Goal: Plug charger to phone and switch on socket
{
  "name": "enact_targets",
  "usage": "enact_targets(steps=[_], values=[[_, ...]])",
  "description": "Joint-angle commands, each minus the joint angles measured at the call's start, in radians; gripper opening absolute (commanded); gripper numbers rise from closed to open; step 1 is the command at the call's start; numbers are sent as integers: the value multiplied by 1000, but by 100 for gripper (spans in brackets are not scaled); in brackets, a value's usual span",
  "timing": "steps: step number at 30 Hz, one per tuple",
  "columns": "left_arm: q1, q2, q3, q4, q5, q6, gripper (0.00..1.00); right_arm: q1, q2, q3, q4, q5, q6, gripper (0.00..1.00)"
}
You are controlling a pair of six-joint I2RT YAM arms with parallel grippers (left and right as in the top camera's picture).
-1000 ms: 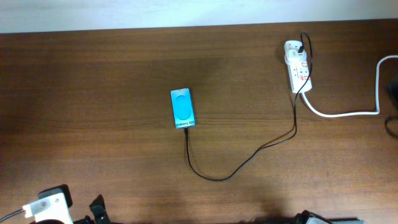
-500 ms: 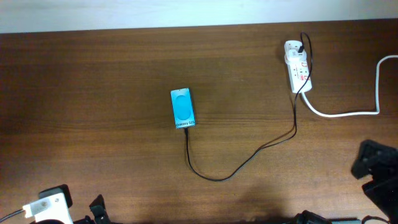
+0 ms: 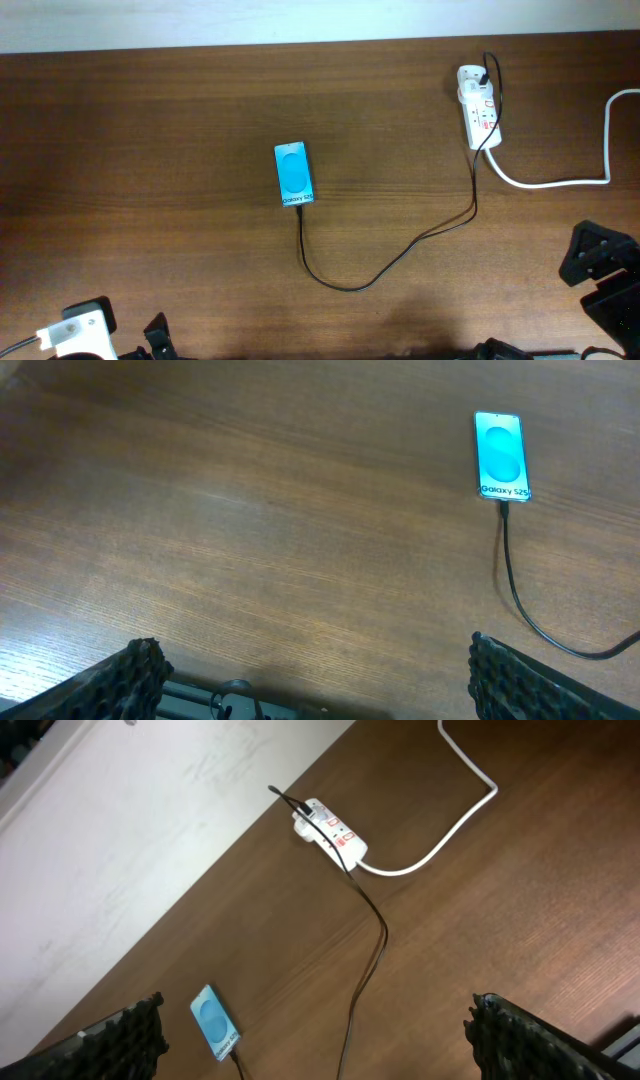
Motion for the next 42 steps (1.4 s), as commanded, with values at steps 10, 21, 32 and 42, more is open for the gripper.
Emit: enact_targets(steps=[10, 21, 32, 42], values=[[2, -6, 1, 2, -7, -13, 99, 258, -341, -454, 367, 69, -146, 98], [2, -6, 1, 2, -7, -13, 100, 421, -782, -1256, 1224, -64, -197, 98], [2, -6, 1, 2, -8, -13, 99, 422, -898, -1794, 1801, -13, -134, 98], [2, -6, 1, 2, -8, -13, 99, 446, -898, -1954, 1796, 134, -179, 98]])
